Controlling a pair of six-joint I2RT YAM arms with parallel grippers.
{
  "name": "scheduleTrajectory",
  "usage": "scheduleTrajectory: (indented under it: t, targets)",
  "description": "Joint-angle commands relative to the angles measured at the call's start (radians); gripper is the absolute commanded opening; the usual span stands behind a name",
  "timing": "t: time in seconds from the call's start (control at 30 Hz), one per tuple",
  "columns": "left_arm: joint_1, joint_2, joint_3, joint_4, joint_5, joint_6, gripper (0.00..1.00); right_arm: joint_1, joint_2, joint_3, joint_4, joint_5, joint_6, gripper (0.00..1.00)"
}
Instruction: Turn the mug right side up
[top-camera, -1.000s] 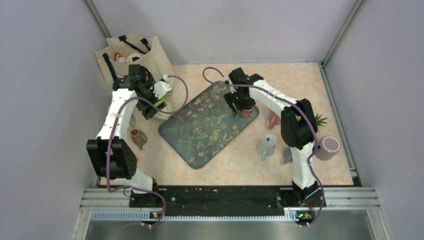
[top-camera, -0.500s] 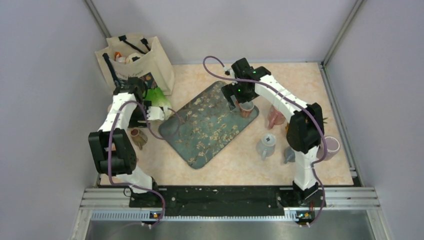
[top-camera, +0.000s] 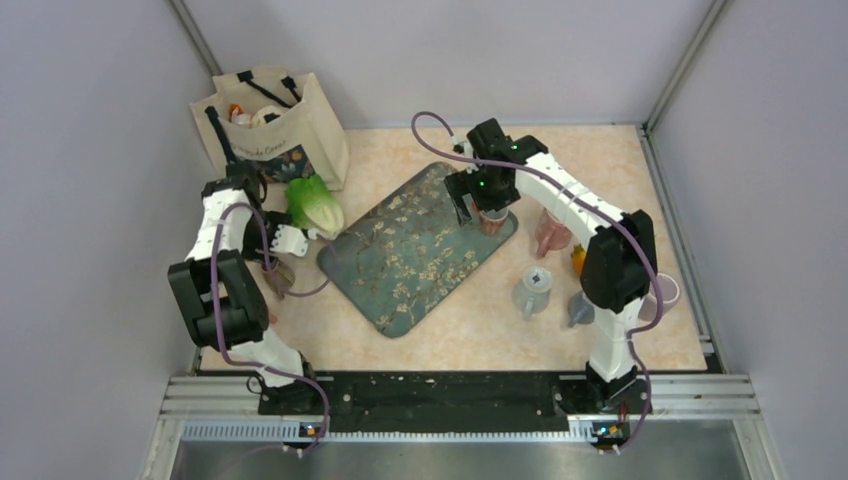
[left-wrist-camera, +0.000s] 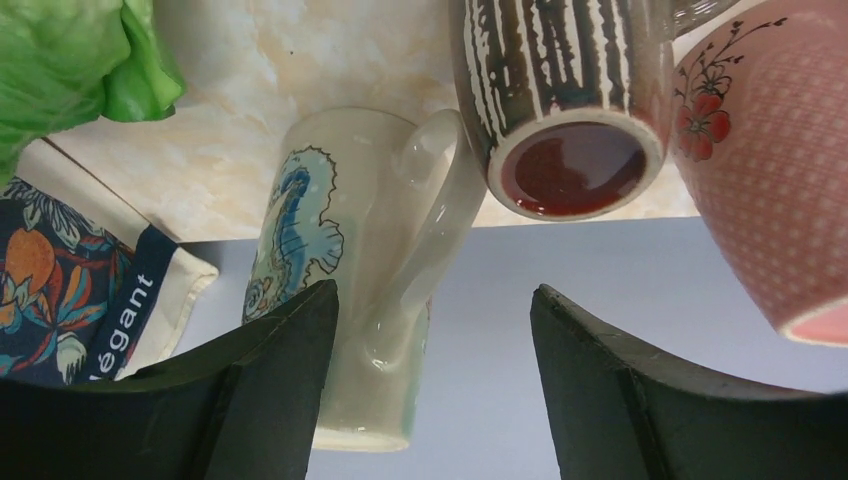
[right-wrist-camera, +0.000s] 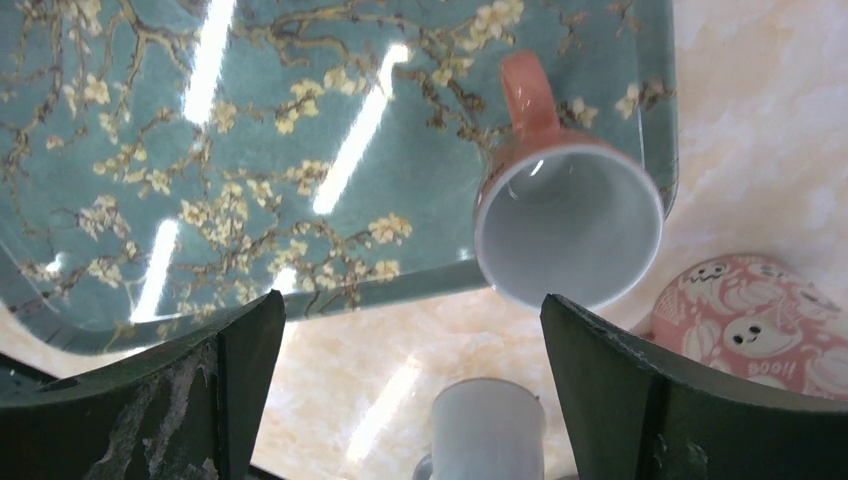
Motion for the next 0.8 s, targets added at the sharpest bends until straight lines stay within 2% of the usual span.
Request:
scheduleTrajectory:
  t: [0.0,0.13,0.3,0.4,0.6,0.7,0.77]
  targets:
    - [0.022,0.011,-0.023,0.037,0.08,0.135,0.76,-0.006,-0.107,-0.059,0.022,-0.039,0.046,0.99]
    - [0.022,0.041,-0.026,0.053,0.098,0.158,0.77,-0.006,-0.123,-0.106,0.032,-0.07,0.066,0.99]
    - [0.028,0.071,-0.073,0.245,0.076,0.207,0.73,-0.006,-0.136,-0.138,0.051,-0.089,0.082,0.99]
    - [0.029,0.088,-0.069,0.279,0.07,0.223,0.54,-0.005,-0.144,-0.139,0.06,-0.104,0.09,0.99]
    - [0.028,0.098,-0.096,0.337,0.054,0.239,0.25,-0.007,-0.162,-0.148,0.079,-0.107,0.092,0.99]
    - [0.027,0.101,-0.093,0.352,0.053,0.214,0.0,-0.006,-0.162,-0.147,0.084,-0.112,0.091,0.99]
    - [0.025,0.093,-0.091,0.374,0.059,0.178,0.0,-0.006,-0.161,-0.141,0.085,-0.111,0.092,0.99]
